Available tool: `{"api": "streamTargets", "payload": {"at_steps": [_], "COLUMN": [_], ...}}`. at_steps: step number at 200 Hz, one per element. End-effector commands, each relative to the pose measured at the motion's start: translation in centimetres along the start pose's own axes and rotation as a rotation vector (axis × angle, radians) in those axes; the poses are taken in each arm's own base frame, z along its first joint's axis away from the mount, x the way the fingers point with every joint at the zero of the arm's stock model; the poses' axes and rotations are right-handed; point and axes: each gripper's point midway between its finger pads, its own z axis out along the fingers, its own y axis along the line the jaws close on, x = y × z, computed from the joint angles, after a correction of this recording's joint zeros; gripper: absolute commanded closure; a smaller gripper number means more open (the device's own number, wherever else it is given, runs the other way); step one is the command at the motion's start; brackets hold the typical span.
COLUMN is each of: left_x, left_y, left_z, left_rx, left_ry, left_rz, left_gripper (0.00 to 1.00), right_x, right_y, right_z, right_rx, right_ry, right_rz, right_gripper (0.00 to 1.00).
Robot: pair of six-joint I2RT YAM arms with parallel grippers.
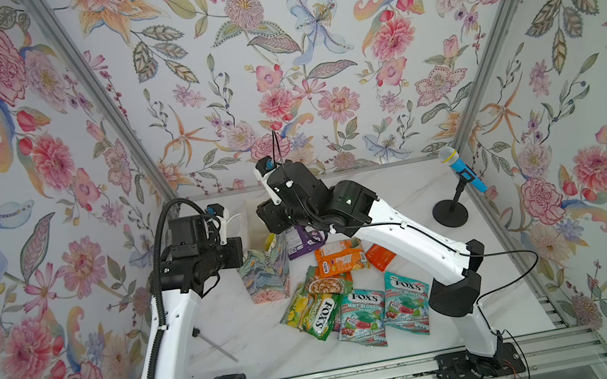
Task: Place the snacks into the paper bag
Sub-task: 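Withdraw the right gripper toward the snack pile while the left gripper holds the bag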
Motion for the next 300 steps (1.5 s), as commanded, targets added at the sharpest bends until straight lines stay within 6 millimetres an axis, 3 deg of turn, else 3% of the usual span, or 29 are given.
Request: {"api": "streamTargets", "payload": {"at_steps": [1,31,69,87,122,144,180,207,268,300], "left_x": [0.1,0.1,-0.1,-0.2,-0.1,0.0,0.0,0.2,0.1,0.2], "left_y": [0.2,0.3,0.4,0.4,0.6,0.5,0.7,0.8,0.8,0.8], "left_z": [-0.3,-0.3,-0.3,-0.4,-0.2,-0.1,0.0,0.1,0.2,0.2], "left_rx": [-0.005,-0.009,-0.01,-0.009,-0.016,-0.014,-0.021,-0.023,-0.022,-0.021], "left_ry": [-0.013,-0.011,-0.015,-0.017,-0.013,-0.014,-0.013,-0.009,-0.012,-0.013], "left_rz": [-0.012,-0.011,-0.01,-0.01,-0.013,-0.016,-0.02,-0.025,-0.03,-0.031], "left_gripper": [0.96,0.96,0.96,0.96,0.96,0.95,0.95,0.95,0.95,0.95], "right_x": [-2.6,-2.5,1.4,4.5,13.4,18.0,23.6,26.2,29.4,29.8], "right_y": [-1.2,-3.4,-8.2,-11.2,-18.8,-21.7,-23.1,-23.3,-24.4,-25.9], "right_z": [-2.6,-4.4,-6.9,-7.9,-9.6,-10.5,-10.6,-10.5,-8.2,-7.4], "right_rx": [-0.016,0.016,0.016,-0.022,0.059,0.115,0.17,0.244,0.322,0.311], "right_ry": [-0.069,-0.084,-0.081,-0.081,-0.011,0.031,0.133,0.208,0.289,0.26], "right_rz": [0.025,0.038,0.157,0.292,0.545,0.643,0.716,0.685,0.654,0.704], "right_gripper": [0.43,0.42,0.43,0.43,0.43,0.44,0.44,0.45,0.44,0.44]}}
